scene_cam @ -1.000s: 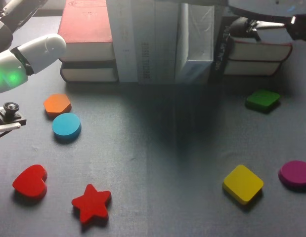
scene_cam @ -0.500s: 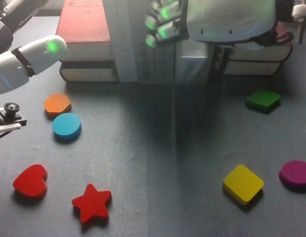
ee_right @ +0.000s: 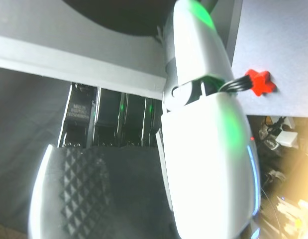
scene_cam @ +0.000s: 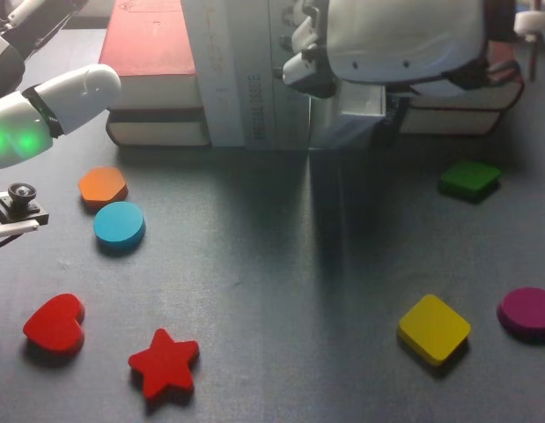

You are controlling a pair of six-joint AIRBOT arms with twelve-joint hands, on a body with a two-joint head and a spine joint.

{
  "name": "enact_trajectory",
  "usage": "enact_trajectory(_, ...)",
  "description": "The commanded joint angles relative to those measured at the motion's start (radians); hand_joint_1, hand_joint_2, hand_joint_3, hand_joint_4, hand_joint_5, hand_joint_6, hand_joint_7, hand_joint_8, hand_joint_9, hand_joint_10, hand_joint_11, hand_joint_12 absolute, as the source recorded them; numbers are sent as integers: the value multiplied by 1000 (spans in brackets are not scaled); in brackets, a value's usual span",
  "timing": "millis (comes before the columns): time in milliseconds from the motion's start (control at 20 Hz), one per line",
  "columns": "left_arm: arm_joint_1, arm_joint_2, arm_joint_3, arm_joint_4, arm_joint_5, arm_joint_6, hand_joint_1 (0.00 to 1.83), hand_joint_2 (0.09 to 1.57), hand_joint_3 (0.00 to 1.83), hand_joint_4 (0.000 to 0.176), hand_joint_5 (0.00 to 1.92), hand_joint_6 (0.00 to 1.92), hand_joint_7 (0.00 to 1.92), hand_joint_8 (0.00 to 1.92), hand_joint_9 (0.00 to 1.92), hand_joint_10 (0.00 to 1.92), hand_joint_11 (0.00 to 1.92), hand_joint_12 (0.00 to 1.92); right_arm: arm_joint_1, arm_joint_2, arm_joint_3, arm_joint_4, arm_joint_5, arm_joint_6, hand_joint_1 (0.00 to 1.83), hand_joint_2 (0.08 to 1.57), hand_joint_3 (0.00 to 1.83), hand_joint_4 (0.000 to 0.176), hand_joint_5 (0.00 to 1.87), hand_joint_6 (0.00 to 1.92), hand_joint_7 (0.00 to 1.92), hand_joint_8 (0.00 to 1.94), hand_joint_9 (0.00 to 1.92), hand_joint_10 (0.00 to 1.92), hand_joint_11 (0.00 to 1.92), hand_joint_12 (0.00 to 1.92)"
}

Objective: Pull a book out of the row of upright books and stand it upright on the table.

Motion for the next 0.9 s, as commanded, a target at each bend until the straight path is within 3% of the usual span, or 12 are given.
enact_trajectory(0, -12, -6, 7, -26, -123, -7, 250, 1363, 4, 59, 55, 2, 0, 0, 0, 0, 1, 3, 25, 12, -13, 78, -12, -20, 1357, 1175, 0, 0, 827, 1235, 868, 1141, 772, 1440, 539, 1727)
enact_trajectory(50, -12, -6, 7, -26, -123, -7, 229, 1368, 5, 49, 52, 0, 0, 0, 0, 0, 0, 0, 32, 25, -25, 100, 0, -38, 1342, 1205, 9, 0, 800, 1297, 753, 1278, 725, 1512, 482, 1808)
enact_trajectory(150, -12, -5, 6, -27, -124, -7, 222, 1370, 5, 47, 56, 2, 0, 0, 0, 0, 0, 0, 48, 60, -49, 128, 52, -40, 1321, 1254, 8, 0, 762, 1331, 644, 1480, 615, 1630, 400, 1907)
enact_trajectory(250, -11, -5, 7, -28, -124, -7, 264, 1378, 4, 33, 72, 5, 0, 0, 0, 0, 0, 0, 54, 89, -65, 150, 89, -40, 1336, 1222, 0, 0, 834, 1232, 740, 1366, 641, 1552, 418, 1859)
enact_trajectory(300, -11, -5, 7, -29, -124, -7, 265, 1375, 2, 36, 67, 2, 0, 0, 0, 0, 0, 0, 57, 103, -72, 168, 107, -45, 1217, 1212, 0, 0, 885, 1157, 713, 1419, 563, 1502, 469, 1877)
enact_trajectory(350, -9, -5, 6, -31, -126, -7, 255, 1374, 1, 42, 64, 0, 0, 0, 0, 0, 0, 0, 60, 121, -79, 195, 135, -47, 1185, 1218, 1, 0, 874, 1146, 698, 1462, 559, 1477, 521, 1860)
enact_trajectory(450, -7, -5, 6, -34, -129, -8, 220, 1381, 4, 27, 50, 1, 0, 0, 0, 0, 0, 0, 60, 149, -86, 235, 194, -47, 1177, 1220, 1, 0, 871, 1145, 693, 1474, 561, 1468, 538, 1853)
enact_trajectory(550, -7, -5, 7, -34, -128, -8, 202, 1385, 3, 33, 44, 1, 0, 0, 0, 0, 0, 0, 60, 175, -96, 269, 239, -48, 1177, 1220, 1, 0, 870, 1146, 693, 1475, 561, 1468, 538, 1853)
enact_trajectory(750, -6, -5, 7, -34, -129, -8, 197, 1387, 2, 26, 46, 1, 0, 0, 0, 0, 16, 7, 60, 194, -101, 308, 294, -49, 1177, 1220, 1, 0, 870, 1146, 692, 1475, 561, 1467, 538, 1852)
enact_trajectory(850, -6, -5, 7, -34, -129, -8, 222, 1376, 0, 11, 61, 6, 0, 0, 0, 0, 0, 0, 61, 202, -104, 324, 312, -49, 1177, 1220, 1, 0, 870, 1146, 692, 1475, 561, 1467, 538, 1852)
